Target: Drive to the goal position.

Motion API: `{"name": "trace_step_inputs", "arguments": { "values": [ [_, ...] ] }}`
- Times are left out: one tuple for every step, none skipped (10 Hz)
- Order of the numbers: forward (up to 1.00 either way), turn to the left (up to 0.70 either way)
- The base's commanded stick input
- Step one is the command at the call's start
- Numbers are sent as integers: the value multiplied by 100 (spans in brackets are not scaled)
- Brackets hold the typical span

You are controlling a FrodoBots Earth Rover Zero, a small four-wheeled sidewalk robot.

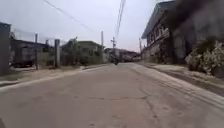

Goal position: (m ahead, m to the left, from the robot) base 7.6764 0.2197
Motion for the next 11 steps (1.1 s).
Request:
{"name": "trace_step_inputs", "arguments": {
  "values": [
    [100, -39],
    [100, -18],
    [100, 1],
    [100, 1],
    [100, 1],
    [100, 1],
    [100, 1],
    [100, 1],
    [100, 1],
    [100, 1],
    [100, 1]
  ]
}}
